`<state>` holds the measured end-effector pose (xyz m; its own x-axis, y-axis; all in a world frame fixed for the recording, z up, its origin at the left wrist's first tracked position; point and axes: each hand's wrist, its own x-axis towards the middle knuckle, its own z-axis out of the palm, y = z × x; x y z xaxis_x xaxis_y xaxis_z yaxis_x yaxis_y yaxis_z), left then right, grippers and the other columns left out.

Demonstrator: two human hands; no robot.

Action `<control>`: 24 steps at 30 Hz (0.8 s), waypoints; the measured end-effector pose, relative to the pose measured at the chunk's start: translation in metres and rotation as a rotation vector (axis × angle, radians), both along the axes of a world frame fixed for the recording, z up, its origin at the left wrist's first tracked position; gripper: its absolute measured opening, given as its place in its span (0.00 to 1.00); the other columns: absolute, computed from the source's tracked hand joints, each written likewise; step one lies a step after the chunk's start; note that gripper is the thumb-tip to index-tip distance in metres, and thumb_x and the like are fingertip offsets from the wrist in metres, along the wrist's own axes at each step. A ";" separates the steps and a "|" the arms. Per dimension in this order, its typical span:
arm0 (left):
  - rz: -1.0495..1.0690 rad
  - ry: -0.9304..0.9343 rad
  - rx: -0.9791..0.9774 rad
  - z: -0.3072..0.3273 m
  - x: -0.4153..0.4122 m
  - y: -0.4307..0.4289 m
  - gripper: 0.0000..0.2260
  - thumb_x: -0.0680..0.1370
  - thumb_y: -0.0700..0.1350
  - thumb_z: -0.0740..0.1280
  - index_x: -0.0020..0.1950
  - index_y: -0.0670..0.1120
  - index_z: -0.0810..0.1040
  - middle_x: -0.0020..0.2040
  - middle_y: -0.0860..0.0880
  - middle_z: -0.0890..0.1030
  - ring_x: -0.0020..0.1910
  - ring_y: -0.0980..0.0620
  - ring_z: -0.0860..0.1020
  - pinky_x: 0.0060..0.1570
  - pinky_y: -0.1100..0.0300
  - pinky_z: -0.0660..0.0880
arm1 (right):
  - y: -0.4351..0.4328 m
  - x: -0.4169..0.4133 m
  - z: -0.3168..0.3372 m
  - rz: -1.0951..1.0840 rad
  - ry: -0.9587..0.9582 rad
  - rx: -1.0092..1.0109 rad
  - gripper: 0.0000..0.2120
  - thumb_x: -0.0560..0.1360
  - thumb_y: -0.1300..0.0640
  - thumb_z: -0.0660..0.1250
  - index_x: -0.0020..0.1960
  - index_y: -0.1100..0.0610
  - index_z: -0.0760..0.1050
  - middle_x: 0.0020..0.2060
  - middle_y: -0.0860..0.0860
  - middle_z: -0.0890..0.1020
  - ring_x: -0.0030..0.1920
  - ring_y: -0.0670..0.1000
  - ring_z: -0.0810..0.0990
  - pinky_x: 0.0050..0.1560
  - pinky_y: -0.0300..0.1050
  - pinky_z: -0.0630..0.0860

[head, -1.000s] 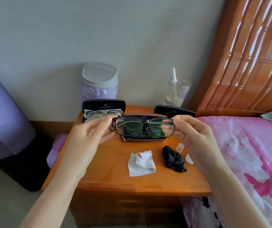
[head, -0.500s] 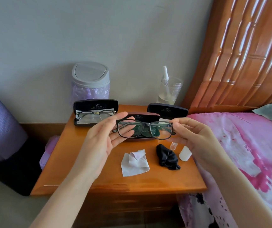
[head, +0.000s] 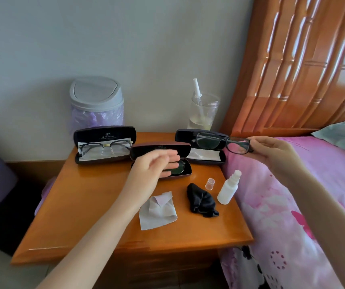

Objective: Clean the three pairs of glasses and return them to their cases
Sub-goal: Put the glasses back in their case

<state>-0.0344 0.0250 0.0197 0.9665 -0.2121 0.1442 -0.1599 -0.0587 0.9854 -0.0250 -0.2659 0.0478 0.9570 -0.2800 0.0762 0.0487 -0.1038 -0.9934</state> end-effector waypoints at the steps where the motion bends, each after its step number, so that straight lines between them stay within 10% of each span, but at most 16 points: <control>1: -0.016 -0.015 0.041 -0.004 -0.001 -0.002 0.13 0.82 0.39 0.57 0.58 0.48 0.79 0.53 0.53 0.83 0.51 0.60 0.82 0.51 0.64 0.78 | -0.004 0.007 -0.004 -0.035 0.006 -0.026 0.09 0.78 0.66 0.62 0.55 0.69 0.76 0.50 0.66 0.80 0.49 0.58 0.82 0.46 0.37 0.81; 8: -0.081 -0.073 0.135 -0.017 -0.006 -0.015 0.12 0.81 0.39 0.59 0.57 0.47 0.80 0.52 0.55 0.83 0.51 0.63 0.81 0.52 0.69 0.76 | 0.005 0.049 -0.031 -0.069 0.069 -0.130 0.07 0.78 0.69 0.62 0.51 0.69 0.77 0.43 0.62 0.81 0.35 0.49 0.84 0.44 0.40 0.82; 17: -0.079 -0.076 0.207 -0.028 -0.006 -0.020 0.11 0.81 0.42 0.60 0.58 0.51 0.79 0.53 0.59 0.82 0.53 0.65 0.79 0.57 0.65 0.75 | 0.022 0.075 -0.053 -0.014 0.091 -0.118 0.06 0.78 0.70 0.62 0.51 0.67 0.77 0.47 0.63 0.79 0.41 0.56 0.82 0.42 0.39 0.82; 24: -0.076 -0.096 0.265 -0.033 -0.007 -0.023 0.11 0.80 0.43 0.61 0.56 0.55 0.80 0.52 0.61 0.82 0.53 0.66 0.78 0.57 0.63 0.75 | 0.024 0.080 -0.063 -0.146 0.067 -0.532 0.08 0.77 0.66 0.64 0.52 0.62 0.81 0.47 0.54 0.82 0.37 0.49 0.79 0.38 0.32 0.77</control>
<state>-0.0417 0.0020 -0.0130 0.9310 -0.3259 0.1645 -0.2658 -0.2960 0.9175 0.0546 -0.2416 -0.0154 0.9189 -0.3495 0.1831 -0.0655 -0.5926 -0.8028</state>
